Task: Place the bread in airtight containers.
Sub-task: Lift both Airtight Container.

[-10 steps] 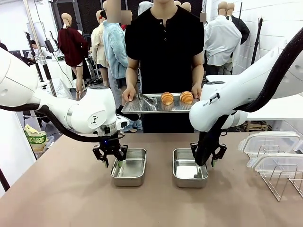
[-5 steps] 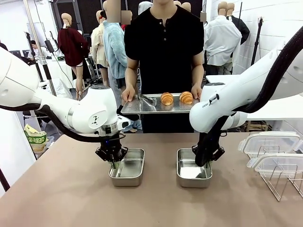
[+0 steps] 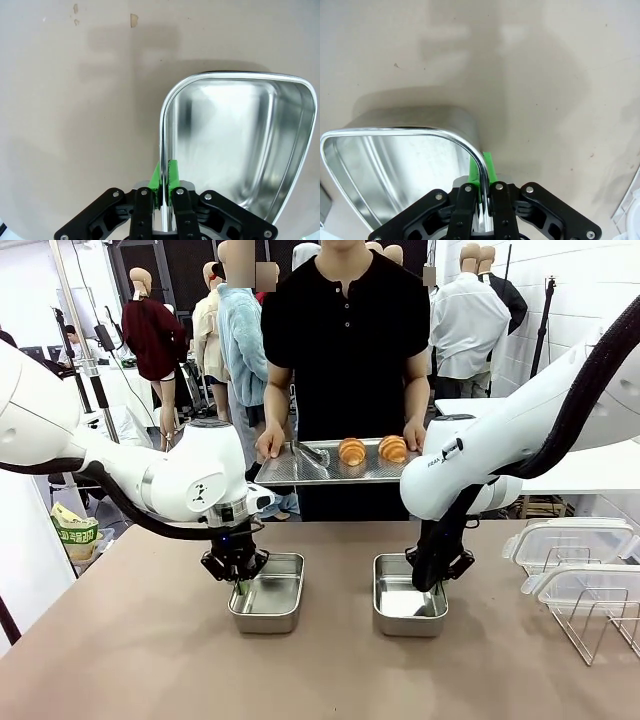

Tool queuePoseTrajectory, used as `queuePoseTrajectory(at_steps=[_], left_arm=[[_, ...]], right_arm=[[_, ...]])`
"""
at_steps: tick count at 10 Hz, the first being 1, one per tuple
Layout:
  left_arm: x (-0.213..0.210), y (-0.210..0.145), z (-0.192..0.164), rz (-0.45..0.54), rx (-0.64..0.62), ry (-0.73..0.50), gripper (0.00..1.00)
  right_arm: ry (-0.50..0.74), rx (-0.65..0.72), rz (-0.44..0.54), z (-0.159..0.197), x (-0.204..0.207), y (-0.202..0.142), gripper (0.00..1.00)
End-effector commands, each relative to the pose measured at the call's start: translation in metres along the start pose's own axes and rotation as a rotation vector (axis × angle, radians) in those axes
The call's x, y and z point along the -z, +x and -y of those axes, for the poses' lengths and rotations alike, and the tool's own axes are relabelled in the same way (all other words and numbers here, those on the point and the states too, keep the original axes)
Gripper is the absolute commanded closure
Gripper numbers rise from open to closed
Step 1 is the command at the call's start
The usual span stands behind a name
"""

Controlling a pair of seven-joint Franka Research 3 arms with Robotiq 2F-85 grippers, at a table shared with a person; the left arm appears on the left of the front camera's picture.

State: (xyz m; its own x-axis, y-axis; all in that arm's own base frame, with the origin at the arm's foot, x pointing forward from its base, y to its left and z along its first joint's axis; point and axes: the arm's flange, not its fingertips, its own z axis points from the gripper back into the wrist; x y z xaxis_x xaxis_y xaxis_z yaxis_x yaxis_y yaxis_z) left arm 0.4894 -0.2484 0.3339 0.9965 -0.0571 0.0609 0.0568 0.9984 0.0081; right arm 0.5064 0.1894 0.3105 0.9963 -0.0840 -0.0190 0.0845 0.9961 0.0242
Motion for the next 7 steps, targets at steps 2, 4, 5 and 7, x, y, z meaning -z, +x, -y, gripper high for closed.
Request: queuePoseTrajectory(at_steps=[2,4,5,7], left_arm=[[-0.033,-0.018,-0.001,0.018,-0.053,-0.002,1.0],[-0.066,-0.028,-0.001,0.029,-0.062,0.001,1.0],[-0.083,-0.031,-0.002,0.038,-0.063,0.0,1.0],[-0.127,-0.039,0.001,0.076,-0.052,-0.017,1.0]], right_arm=[[0.015,-0.005,0.005,-0.002,-0.018,-0.012,1.0],[0.027,-0.093,0.005,-0.008,-0.067,-0.031,1.0],[0.03,-0.139,0.014,-0.01,-0.091,-0.038,1.0],[0.009,-0.201,0.05,-0.016,-0.14,-0.05,1.0]])
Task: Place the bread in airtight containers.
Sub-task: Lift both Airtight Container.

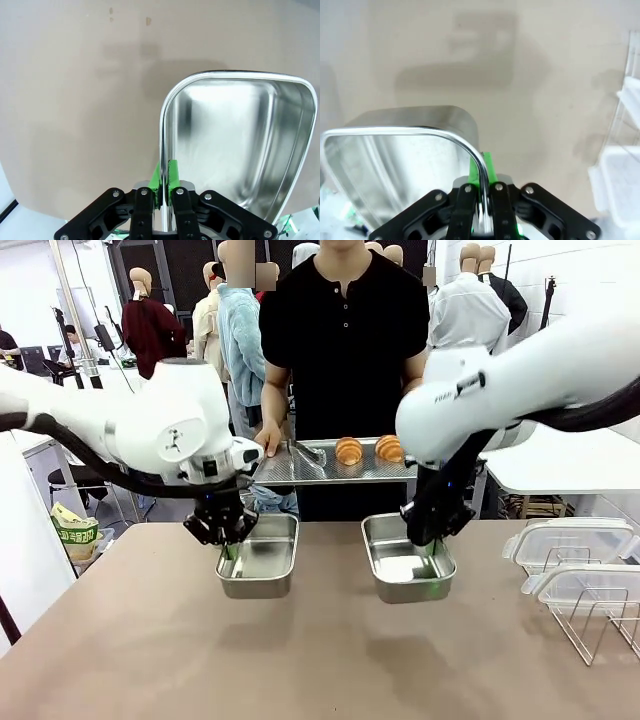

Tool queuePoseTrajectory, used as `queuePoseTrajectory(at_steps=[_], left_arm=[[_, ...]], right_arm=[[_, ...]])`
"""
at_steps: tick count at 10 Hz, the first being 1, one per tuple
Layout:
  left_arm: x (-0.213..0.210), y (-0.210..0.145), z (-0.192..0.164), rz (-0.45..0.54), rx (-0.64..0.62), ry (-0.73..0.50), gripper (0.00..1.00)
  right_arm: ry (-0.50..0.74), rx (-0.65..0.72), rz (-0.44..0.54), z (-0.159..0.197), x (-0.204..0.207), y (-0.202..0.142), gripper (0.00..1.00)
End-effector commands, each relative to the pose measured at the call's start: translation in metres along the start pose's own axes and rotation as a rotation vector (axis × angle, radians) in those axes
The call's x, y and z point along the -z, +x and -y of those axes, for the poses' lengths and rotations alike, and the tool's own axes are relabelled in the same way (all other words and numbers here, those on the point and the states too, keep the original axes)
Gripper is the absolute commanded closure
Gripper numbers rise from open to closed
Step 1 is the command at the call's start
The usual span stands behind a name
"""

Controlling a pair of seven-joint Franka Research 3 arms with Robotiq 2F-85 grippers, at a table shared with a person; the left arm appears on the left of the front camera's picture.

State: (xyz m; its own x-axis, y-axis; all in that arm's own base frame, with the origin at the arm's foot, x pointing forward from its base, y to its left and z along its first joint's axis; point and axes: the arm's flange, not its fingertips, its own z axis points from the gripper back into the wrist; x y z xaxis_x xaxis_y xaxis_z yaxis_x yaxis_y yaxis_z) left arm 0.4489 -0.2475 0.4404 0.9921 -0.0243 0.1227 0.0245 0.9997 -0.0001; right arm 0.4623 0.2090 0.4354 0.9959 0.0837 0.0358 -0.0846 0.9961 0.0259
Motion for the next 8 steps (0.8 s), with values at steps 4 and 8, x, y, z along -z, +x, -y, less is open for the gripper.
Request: queuePoseTrajectory(at_steps=[4,8], left_arm=[[-0.077,-0.019,-0.006,0.107,-0.029,-0.02,1.0],[-0.086,-0.026,-0.017,0.12,-0.041,-0.034,1.0]], right_arm=[[0.02,-0.055,0.011,0.009,-0.076,-0.015,1.0],[0.069,-0.011,0.017,0.023,-0.081,-0.018,1.0]])
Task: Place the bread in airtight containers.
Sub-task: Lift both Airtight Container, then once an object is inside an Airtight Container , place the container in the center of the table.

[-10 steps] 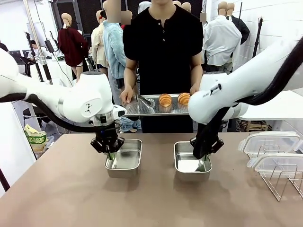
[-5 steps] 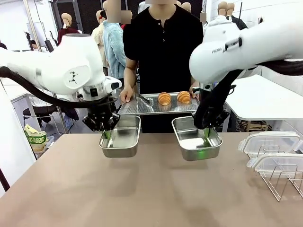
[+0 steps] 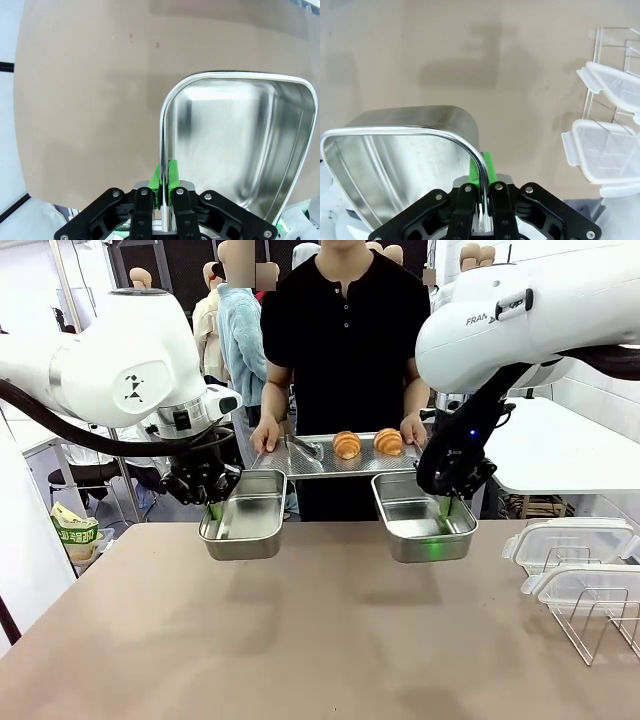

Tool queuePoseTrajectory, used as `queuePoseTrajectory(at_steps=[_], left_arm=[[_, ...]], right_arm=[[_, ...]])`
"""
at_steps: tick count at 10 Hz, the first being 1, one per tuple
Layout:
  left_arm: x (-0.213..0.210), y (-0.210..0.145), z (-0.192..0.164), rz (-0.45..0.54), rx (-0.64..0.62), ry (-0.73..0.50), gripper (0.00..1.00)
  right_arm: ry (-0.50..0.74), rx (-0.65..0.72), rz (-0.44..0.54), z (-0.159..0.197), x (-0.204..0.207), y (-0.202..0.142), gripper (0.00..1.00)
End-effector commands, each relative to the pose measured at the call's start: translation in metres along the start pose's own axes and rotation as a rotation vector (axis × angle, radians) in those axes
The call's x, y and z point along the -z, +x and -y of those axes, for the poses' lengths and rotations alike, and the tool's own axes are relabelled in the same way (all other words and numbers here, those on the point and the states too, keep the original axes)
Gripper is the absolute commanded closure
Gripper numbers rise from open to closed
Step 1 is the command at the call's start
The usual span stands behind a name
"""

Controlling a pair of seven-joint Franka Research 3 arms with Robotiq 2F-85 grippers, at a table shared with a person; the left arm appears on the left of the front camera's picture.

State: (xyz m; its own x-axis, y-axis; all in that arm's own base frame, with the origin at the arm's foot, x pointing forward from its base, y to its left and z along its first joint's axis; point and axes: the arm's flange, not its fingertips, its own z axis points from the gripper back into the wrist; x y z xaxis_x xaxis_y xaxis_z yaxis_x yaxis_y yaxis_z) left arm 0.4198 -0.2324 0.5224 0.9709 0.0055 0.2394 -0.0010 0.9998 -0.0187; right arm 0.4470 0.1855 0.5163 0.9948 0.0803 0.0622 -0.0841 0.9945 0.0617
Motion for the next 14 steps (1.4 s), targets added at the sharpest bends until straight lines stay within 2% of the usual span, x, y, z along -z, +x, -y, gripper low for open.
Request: queuePoseTrajectory(at_steps=[1,14], left_arm=[[-0.0008,0.0005,0.0015,0.003,0.005,0.001,1.0],[-0.0008,0.0005,0.0015,0.003,0.005,0.001,1.0]], right_arm=[[-0.013,-0.008,0.003,-0.0033,-0.0001,-0.0009,1.0],[-0.013,-0.008,0.003,-0.0033,-0.0001,-0.0009,1.0]])
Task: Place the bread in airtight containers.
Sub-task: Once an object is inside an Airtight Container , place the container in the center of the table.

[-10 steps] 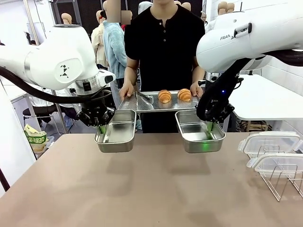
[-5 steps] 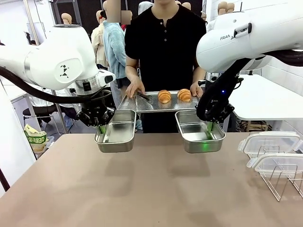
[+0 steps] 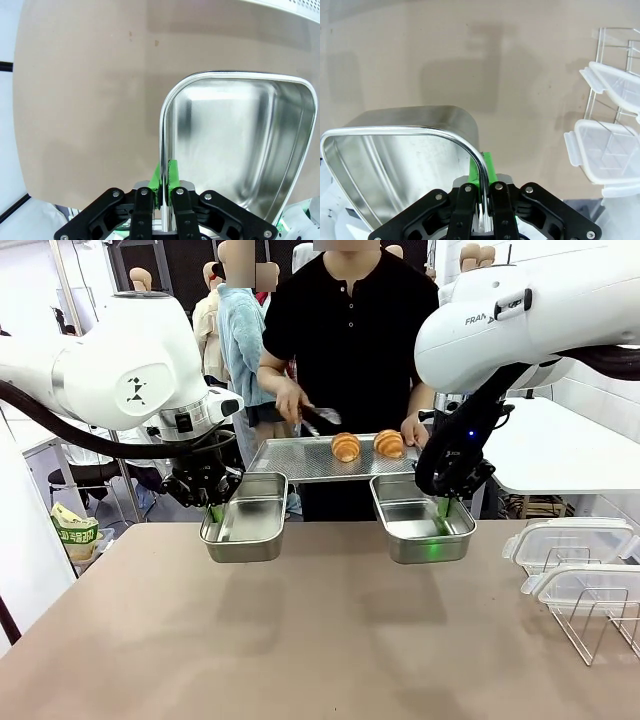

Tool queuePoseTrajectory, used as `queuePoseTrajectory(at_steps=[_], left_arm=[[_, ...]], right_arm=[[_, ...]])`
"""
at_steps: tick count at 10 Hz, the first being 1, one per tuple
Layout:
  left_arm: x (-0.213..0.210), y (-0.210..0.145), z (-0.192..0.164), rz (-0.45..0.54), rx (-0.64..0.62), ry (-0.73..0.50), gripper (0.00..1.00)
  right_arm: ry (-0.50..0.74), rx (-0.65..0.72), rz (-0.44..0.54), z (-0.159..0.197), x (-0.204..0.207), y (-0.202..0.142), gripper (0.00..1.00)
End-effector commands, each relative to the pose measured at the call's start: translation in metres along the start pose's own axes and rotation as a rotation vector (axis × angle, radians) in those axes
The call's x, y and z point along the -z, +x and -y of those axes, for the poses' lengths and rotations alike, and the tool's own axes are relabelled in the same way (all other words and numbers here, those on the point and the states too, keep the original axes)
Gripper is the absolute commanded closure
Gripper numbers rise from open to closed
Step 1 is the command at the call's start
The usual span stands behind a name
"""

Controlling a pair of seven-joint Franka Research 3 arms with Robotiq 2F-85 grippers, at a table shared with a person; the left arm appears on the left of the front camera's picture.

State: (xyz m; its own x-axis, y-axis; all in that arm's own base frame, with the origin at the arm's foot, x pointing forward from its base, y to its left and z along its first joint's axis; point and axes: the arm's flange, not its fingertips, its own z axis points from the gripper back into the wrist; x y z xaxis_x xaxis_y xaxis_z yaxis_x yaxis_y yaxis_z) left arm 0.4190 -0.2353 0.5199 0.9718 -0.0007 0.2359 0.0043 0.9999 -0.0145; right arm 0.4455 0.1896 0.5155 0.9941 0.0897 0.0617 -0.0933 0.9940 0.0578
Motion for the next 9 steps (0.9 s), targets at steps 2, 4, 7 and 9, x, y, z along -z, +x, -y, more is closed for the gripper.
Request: queuePoseTrajectory(at_steps=[2,4,7,9], left_arm=[[-0.0032,0.0019,-0.0014,0.007,-0.001,-0.002,1.0],[-0.0032,0.0019,-0.0014,0.007,-0.001,-0.002,1.0],[-0.0032,0.0019,-0.0014,0.007,-0.001,-0.002,1.0],[-0.0032,0.0019,-0.0014,0.007,-0.001,-0.002,1.0]], right_arm=[[-0.01,0.001,0.005,0.0009,-0.0011,0.0003,1.0],[-0.01,0.001,0.005,0.0009,-0.0011,0.0003,1.0],[-0.01,0.001,0.005,0.0009,-0.0011,0.0003,1.0],[-0.01,0.001,0.005,0.0009,-0.0011,0.0003,1.0]])
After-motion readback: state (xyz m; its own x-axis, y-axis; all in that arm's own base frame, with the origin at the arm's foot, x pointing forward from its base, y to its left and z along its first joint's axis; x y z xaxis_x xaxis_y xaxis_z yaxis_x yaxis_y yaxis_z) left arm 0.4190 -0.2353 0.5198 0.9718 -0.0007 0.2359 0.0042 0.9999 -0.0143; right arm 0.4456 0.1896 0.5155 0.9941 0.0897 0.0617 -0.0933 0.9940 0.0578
